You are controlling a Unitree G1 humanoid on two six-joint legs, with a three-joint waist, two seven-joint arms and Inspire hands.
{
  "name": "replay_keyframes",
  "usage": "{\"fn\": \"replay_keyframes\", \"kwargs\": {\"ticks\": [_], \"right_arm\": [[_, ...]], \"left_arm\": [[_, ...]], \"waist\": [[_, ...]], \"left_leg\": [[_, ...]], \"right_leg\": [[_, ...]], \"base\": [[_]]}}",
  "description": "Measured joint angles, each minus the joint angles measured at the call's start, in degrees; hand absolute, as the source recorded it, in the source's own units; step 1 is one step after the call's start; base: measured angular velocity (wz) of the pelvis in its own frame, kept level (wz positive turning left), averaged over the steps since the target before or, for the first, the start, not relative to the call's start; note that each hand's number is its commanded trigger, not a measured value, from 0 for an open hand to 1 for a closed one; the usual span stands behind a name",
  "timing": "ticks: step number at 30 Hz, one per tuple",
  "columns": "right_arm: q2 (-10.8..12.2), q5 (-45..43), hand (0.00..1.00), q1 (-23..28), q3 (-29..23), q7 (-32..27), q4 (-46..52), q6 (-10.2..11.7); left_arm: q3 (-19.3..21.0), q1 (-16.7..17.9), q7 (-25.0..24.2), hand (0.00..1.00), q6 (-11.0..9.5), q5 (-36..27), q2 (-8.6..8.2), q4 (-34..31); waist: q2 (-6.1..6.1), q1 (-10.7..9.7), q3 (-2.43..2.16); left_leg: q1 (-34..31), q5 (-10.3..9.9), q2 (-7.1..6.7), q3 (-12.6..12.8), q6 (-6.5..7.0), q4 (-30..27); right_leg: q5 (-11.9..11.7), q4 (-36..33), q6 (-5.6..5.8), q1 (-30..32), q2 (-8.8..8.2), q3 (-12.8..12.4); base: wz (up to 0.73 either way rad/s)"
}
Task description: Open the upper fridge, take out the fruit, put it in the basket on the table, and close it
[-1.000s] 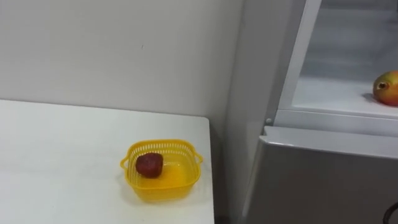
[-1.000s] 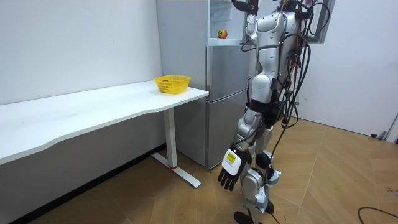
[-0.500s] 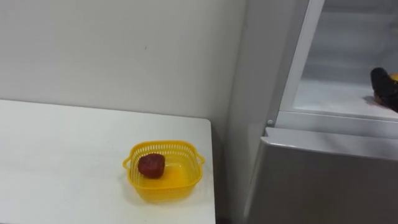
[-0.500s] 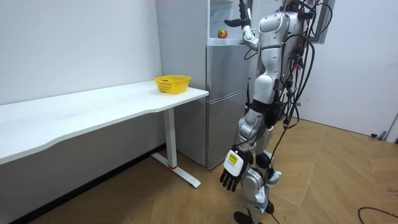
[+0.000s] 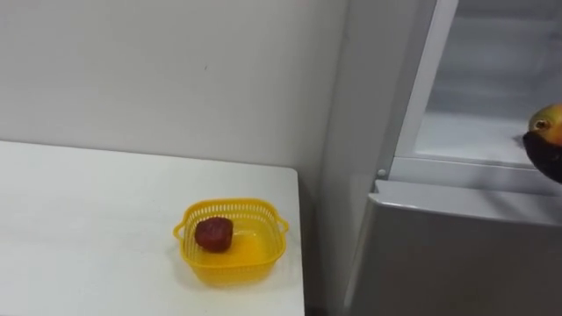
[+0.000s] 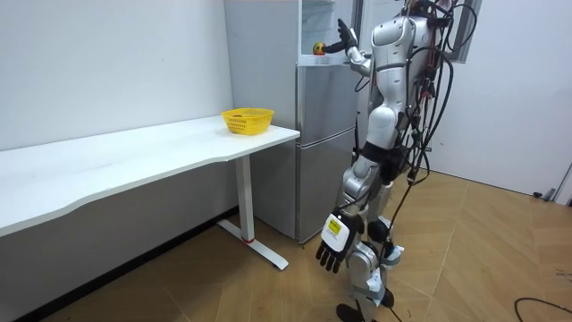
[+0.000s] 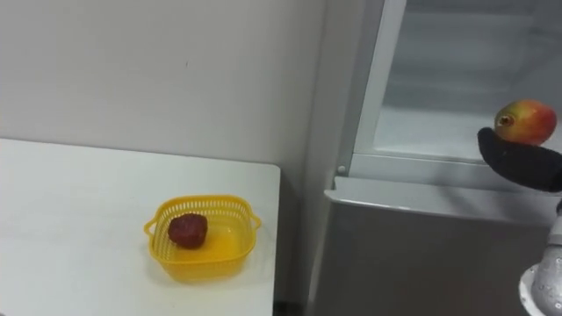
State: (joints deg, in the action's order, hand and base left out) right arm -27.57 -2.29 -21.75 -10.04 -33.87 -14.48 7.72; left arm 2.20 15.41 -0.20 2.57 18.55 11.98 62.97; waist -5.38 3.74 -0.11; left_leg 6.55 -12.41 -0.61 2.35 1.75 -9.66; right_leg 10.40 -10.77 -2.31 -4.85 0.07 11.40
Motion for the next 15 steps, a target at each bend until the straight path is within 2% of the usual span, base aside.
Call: {"fn": "replay_keyframes", "kwargs": {"ticks": [4,9,11,15], "right_arm": [[-0.94,0.33,0.0,-0.05,0.0,2.21,-0.62,-1.41],[-4.31,2.54,0.0,-1.42,0.04,4.11,-2.77,-1.49],[-4.74,2.57,0.0,-1.97,0.04,4.12,-3.18,-1.51],[-4.89,4.51,0.0,-3.17,0.05,4.16,-3.47,-1.56]], "left_arm": [[1.24,0.36,-0.73,0.0,0.01,0.14,0.03,-0.96],[2.4,0.63,-0.73,0.0,-0.01,0.11,0.07,-2.42],[2.8,0.6,-0.73,0.0,-0.01,0.11,0.07,-2.69],[3.25,0.59,-0.69,0.0,0.02,0.08,0.1,-2.71]], "waist": [[0.21,0.01,-0.11],[-0.06,0.39,0.05],[-0.31,0.58,0.18],[-0.72,0.61,0.12]], "left_leg": [[-0.08,0.01,-0.01,0.12,0.0,-0.01],[-0.08,0.02,-0.02,0.09,0.0,0.0],[-0.08,0.02,0.0,0.1,0.0,0.0],[-0.17,0.02,-0.03,0.09,0.0,-0.01]], "right_leg": [[0.0,0.11,0.0,0.14,0.05,-0.03],[0.01,0.16,0.0,0.12,0.03,-0.04],[0.01,0.19,0.0,0.11,0.03,-0.07],[0.03,0.27,-0.01,0.12,0.0,-0.05]], "base": [[0.0],[0.0],[0.0],[0.0]]}}
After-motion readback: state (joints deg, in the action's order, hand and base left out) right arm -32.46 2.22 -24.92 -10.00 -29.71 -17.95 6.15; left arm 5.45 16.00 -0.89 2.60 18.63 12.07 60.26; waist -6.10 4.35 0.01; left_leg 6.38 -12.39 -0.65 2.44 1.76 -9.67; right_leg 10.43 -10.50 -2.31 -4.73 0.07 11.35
